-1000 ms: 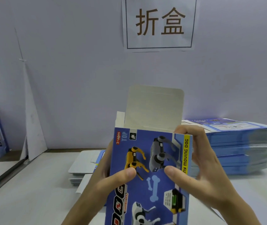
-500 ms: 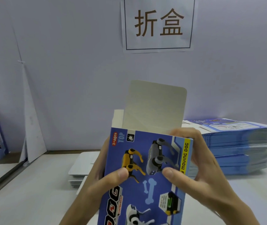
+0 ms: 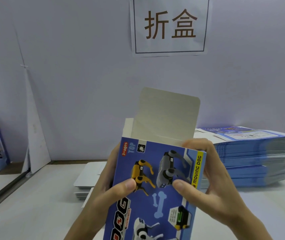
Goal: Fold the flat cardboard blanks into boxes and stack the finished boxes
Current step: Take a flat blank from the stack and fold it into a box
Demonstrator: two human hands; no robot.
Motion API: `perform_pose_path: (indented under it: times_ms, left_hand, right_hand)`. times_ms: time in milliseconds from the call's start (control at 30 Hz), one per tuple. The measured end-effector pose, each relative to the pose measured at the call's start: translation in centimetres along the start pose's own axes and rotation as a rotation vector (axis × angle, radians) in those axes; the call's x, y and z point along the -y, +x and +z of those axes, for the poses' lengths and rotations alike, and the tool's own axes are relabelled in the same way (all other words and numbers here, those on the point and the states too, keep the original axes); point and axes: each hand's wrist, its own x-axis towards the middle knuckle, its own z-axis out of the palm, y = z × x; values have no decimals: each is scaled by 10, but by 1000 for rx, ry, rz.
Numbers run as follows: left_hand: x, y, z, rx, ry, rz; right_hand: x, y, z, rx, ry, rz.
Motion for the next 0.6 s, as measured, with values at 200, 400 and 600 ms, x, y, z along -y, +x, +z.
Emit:
perform_pose_path:
  times_ms: [200,400,600]
  left_hand:
    - [-8,7,-4,-17,-30,99]
    - [-6,7,-5,-79,78,250]
    - [-2,10,0,-185,602,560]
  right_hand:
    - [-1,-1,9,-13,12,-36]
    - [-5,0,13,-124,120,-43]
    - [-3,3,12,-87,240,-2]
